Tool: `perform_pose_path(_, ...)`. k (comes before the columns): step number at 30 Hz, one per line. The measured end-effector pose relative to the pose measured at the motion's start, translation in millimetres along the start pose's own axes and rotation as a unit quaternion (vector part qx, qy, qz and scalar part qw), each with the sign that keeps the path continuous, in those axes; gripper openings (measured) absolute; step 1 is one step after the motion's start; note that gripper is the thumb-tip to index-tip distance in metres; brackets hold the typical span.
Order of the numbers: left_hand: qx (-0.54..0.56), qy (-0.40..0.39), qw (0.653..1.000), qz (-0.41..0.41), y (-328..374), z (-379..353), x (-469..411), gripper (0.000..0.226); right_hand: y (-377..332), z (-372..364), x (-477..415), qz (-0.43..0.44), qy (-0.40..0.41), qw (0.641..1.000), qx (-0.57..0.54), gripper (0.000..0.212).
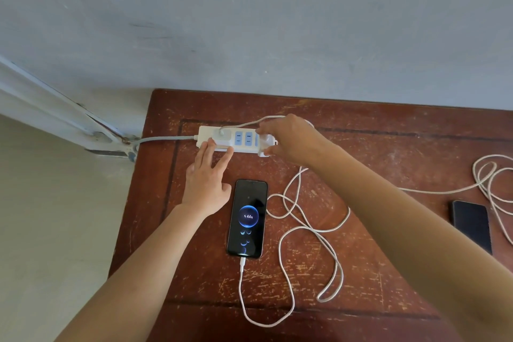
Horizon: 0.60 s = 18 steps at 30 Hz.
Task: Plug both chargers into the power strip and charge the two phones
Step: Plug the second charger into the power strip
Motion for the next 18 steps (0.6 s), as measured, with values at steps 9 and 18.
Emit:
perform_pose_path(9, -0.016, -0.009, 1.0, -0.007, -4, 0, -1, 0.088, -6, -7, -7, -0.008, -0.031, 0.999, 0.02, 0.054)
perform_pose_path(18, -0.097, -0.107, 0.989, -0.015, 2, 36, -5, 0.072, -6, -19, 21, -0.056, 0.051, 0.997, -0.002, 0.063)
Point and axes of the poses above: each hand's wrist, its own x-axis away from the middle knuckle, its own z-axis out of the back of the hand, y = z × x, the point moved 4 cm from there along -x, towards the middle knuckle, and after that the axes turned 9 degrees about x, right-handed, at the moved point
